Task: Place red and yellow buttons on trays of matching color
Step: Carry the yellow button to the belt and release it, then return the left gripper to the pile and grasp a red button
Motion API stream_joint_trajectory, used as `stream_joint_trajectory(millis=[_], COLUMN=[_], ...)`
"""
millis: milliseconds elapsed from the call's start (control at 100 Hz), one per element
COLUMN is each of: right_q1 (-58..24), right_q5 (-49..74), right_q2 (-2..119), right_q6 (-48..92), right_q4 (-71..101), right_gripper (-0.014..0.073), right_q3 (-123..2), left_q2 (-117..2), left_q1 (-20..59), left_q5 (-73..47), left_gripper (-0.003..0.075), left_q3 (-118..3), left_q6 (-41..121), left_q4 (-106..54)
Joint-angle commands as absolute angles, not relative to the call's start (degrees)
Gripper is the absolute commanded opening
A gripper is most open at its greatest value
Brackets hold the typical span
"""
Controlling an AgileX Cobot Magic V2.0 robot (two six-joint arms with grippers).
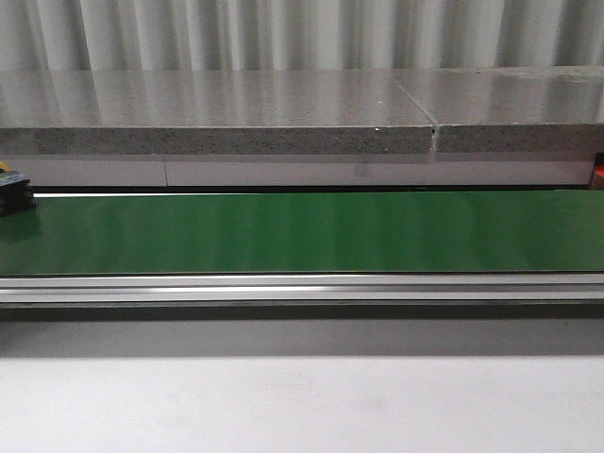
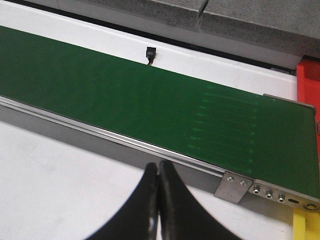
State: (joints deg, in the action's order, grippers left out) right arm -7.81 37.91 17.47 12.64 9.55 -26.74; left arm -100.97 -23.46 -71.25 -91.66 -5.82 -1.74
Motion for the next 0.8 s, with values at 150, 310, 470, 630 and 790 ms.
stream_joint_trajectory(millis=[150,310,470,630,790], right_q1=[-8.0,-8.0,-8.0,-8.0,-8.0], right_q5=[34.1,34.1,34.1,34.1,34.1], right_q2=[18.0,18.0,18.0,18.0,18.0], right_q6=[13.2,13.2,13.2,13.2,13.2], right_q4=[9.8,9.8,9.8,9.8,9.8], right_gripper=[-0.0066,-0.0066,-0.0066,-0.0066,-0.0066], right_q3=[-28.0,-28.0,-28.0,-28.0,-28.0], left_q2=[-104.2,-107.1,-109.3,-111.3,-113.3], left_q1=[-25.0,-25.4,-25.4,-25.4,-25.4], left_q5=[-72.4,-70.6,-69.0,-65.7,-63.3], left_gripper=[0.0503,0.0503,0.0503,0.0503,0.0503], left_q3=[-93.3,-93.3,-93.4,-93.4,-93.4], left_q6=[-6.4,-6.4,-6.4,-6.4,-6.4], left_q4=[0.8,0.9,1.1,1.1,1.3])
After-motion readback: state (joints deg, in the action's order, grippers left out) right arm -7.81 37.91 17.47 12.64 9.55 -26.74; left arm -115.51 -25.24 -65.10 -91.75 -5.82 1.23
